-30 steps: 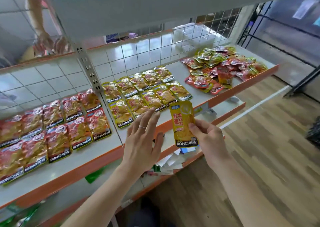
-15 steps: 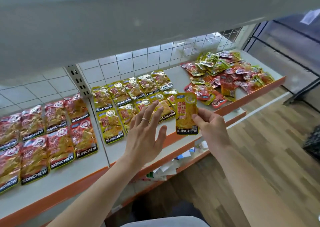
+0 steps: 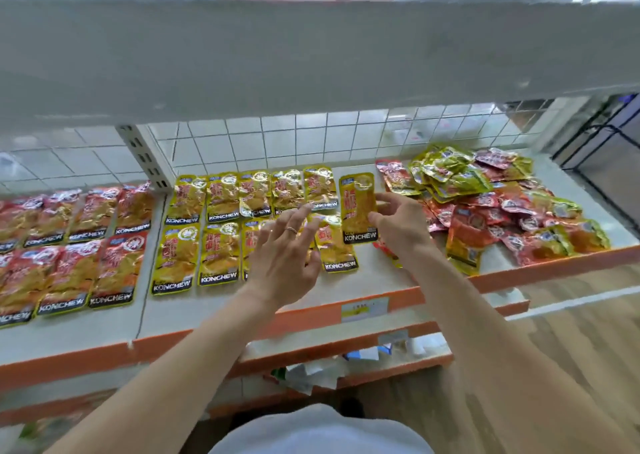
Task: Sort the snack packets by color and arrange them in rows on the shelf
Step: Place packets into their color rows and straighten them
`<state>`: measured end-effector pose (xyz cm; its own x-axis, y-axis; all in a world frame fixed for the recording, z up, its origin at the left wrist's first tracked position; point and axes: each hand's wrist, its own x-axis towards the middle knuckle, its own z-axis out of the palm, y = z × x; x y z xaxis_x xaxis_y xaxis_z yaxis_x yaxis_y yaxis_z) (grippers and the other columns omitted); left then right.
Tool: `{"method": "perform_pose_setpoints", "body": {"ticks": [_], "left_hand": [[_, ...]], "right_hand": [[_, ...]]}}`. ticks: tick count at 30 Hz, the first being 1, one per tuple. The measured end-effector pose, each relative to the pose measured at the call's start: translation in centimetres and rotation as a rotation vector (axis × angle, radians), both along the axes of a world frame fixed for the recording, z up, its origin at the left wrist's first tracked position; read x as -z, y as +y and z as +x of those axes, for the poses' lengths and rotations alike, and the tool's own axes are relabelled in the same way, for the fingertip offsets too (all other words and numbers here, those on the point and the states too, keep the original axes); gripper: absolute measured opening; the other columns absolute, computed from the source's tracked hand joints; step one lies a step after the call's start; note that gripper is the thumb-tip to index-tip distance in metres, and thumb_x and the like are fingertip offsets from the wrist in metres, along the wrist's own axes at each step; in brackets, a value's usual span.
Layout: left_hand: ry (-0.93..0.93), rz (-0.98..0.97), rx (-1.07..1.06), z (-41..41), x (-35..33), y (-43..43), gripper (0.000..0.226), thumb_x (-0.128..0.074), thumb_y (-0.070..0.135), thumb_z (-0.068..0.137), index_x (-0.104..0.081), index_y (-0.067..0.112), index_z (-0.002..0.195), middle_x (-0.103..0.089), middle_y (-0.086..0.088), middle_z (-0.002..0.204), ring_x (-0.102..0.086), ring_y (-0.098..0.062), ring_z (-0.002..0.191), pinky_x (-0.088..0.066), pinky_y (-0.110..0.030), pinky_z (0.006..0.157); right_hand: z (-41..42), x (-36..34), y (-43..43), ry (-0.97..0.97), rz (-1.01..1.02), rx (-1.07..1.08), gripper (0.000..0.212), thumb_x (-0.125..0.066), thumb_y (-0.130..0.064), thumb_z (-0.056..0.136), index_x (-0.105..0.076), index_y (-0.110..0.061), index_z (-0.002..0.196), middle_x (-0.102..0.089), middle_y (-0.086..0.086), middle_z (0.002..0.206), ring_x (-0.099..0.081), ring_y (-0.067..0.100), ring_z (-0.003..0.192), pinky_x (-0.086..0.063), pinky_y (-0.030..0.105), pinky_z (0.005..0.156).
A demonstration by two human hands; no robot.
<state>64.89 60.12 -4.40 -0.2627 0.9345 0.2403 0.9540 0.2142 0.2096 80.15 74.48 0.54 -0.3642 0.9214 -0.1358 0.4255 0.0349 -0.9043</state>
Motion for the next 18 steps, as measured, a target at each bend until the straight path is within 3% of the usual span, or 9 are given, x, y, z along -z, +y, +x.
{"method": "perform_pose_setpoints", "body": {"ticks": [3,5,8,12,18], "left_hand": [[-0.024,-0.01,-0.108,0.8,-0.3,1.4,0.06,-0.037,0.046,0.087,-0.055,0.021,0.139,-0.044,-0.002,0.154,-0.036,-0.024,0.139,-0.038,-0.05,0.106],[-0.004,-0.016,-0.161,1.2,-0.5,2.2,0.06,-0.038,0.048,0.087,-0.055,0.022,0.139,-0.046,-0.001,0.153,-0.038,-0.024,0.139,-0.038,-0.049,0.107],[0.002,-0.058,-0.206,1.7,-0.8,3.2,0.064,-0.032,0.05,0.087,-0.051,0.025,0.143,-0.041,0.0,0.156,-0.035,-0.024,0.143,-0.032,-0.048,0.111],[-0.003,-0.13,-0.244,2.5,-0.8,4.5,0.063,-0.033,0.049,0.09,-0.043,0.028,0.149,-0.032,0.001,0.161,-0.027,-0.023,0.147,-0.02,-0.045,0.115],[0.02,-0.3,-0.249,2.5,-0.4,6.5,0.06,-0.031,0.051,0.101,-0.022,0.034,0.157,-0.009,0.007,0.168,-0.007,-0.021,0.154,-0.011,-0.046,0.122]], "right_hand": [[-1.7,0.5,3.0,-0.136,0.076,-0.102,0.041,-0.062,-0.001,0.083,-0.069,-0.011,0.122,-0.076,0.0,0.089,-0.073,0.018,0.085,-0.058,0.031,0.079],[-2.7,1.1,4.8,-0.198,0.126,-0.128,0.043,-0.059,-0.001,0.083,-0.067,-0.008,0.124,-0.076,0.007,0.1,-0.071,0.019,0.088,-0.056,0.028,0.08],[-3.4,1.7,6.6,-0.215,0.138,-0.162,0.044,-0.056,0.001,0.087,-0.062,-0.002,0.131,-0.07,0.016,0.118,-0.068,0.026,0.104,-0.055,0.029,0.087],[-3.1,2.4,7.6,-0.324,0.359,-0.231,0.038,-0.064,-0.004,0.089,-0.063,0.001,0.127,-0.067,0.02,0.121,-0.06,0.031,0.116,-0.044,0.032,0.101],[-1.4,4.0,7.5,-0.436,0.598,-0.573,0.042,-0.069,-0.019,0.091,-0.064,-0.024,0.132,-0.055,0.005,0.144,-0.048,0.029,0.132,-0.033,0.043,0.111]]}}
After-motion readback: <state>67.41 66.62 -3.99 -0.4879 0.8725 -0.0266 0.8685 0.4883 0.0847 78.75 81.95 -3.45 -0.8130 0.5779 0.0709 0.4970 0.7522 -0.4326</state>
